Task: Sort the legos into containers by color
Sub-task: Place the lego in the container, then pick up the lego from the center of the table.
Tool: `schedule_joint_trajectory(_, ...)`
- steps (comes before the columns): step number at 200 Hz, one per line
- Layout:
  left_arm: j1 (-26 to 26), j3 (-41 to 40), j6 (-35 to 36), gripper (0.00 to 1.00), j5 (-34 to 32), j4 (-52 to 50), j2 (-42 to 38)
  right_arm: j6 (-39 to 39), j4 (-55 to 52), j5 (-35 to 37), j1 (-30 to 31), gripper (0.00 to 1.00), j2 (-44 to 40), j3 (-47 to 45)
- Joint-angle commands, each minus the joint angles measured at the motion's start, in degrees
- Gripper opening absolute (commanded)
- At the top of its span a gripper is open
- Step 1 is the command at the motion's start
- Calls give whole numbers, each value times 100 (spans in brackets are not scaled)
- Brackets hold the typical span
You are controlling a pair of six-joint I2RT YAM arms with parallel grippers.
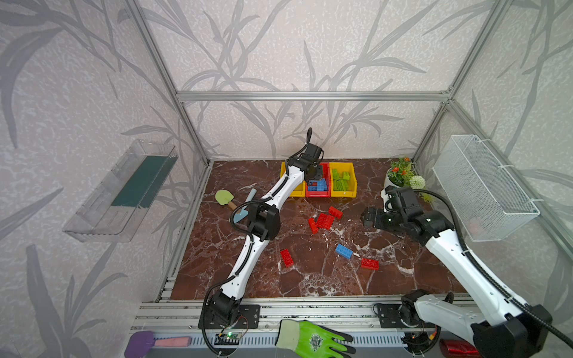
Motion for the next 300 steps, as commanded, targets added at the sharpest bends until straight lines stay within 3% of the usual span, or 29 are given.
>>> schedule_joint_trajectory(1, 55, 150, 17, 60, 154, 136, -79, -32, 92, -93, -1, 99, 64, 221)
schedule_joint_trajectory(11, 52, 144, 74, 69, 309, 140, -122, -34, 106, -101, -4, 99, 61, 234)
schedule_joint_trajectory(30, 52, 70, 79, 76, 602, 175, -255, -26, 114, -102, -5, 99, -27, 170)
schedule_joint_trajectory(72, -21, -538, 22, 76, 825, -70, -946, 52, 100, -118, 0, 99, -614, -279)
schedule_joint_trajectory(111, -470, -3429, 147, 76, 493, 765, -2694, 26, 53, -287, -6, 99, -1073, -840)
schedule_joint_trajectory(140, -972, -5505, -203, 76, 179, 1356, -3904, 80, 42, -420, 3, 99, -1492, -1275)
schedule_joint_trajectory(166, -1527, -6885, -589, 76, 40, 1735, -4668, 72, -106, -412, 30, 99, -1812, -1400)
schedule_joint_trajectory(188, -2046, -7575, -791, 76, -40, 1894, -5036, 15, -341, -344, 42, 99, -2033, -1329)
schedule_joint_trajectory(250, -3069, -7789, -928, 80, -109, 1959, -4947, 121, -895, -190, 38, 99, -2693, -1302)
schedule_joint_trajectory(300, -3302, -7273, -735, 81, -216, 1717, -4259, 212, -1249, -78, 40, 99, -3115, -1305)
